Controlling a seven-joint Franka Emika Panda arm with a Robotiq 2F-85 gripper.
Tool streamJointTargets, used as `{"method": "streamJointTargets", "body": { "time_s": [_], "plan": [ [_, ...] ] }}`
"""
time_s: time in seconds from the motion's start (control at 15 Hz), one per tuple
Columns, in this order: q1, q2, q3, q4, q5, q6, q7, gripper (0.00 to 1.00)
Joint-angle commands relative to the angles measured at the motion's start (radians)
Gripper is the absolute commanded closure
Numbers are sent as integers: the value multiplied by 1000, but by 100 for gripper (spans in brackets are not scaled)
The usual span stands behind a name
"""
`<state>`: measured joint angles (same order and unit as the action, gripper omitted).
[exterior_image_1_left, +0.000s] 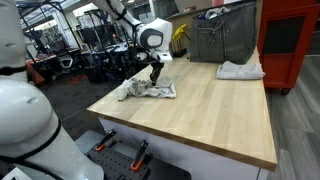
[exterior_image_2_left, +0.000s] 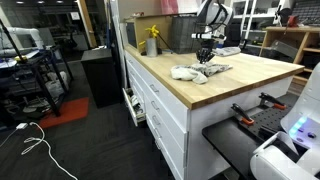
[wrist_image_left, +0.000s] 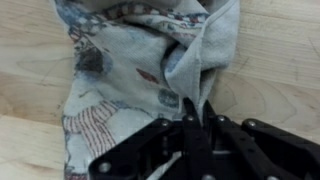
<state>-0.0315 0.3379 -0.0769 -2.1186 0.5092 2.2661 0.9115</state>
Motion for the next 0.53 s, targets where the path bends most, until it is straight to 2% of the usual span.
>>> {"method": "streamJointTargets", "body": {
  "time_s": [0.0,0.47],
  "plan": [
    [38,-9,-22,42,-100,29,137,97],
    [65,60,-55,179,-326,5,350,97]
  ]
}}
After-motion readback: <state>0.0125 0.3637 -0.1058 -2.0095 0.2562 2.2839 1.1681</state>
